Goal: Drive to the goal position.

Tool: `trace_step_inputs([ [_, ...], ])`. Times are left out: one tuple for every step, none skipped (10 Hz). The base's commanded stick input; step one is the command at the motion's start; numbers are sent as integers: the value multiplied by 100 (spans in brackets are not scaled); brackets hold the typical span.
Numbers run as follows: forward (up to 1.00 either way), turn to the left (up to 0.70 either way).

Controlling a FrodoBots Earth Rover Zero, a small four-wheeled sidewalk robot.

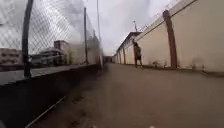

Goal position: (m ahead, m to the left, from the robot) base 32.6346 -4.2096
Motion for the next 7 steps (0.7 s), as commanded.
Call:
trace_step_inputs([
  [70, 5],
  [70, 6],
  [70, 7],
  [70, 6],
  [70, 5],
  [70, 5],
  [70, 5],
])
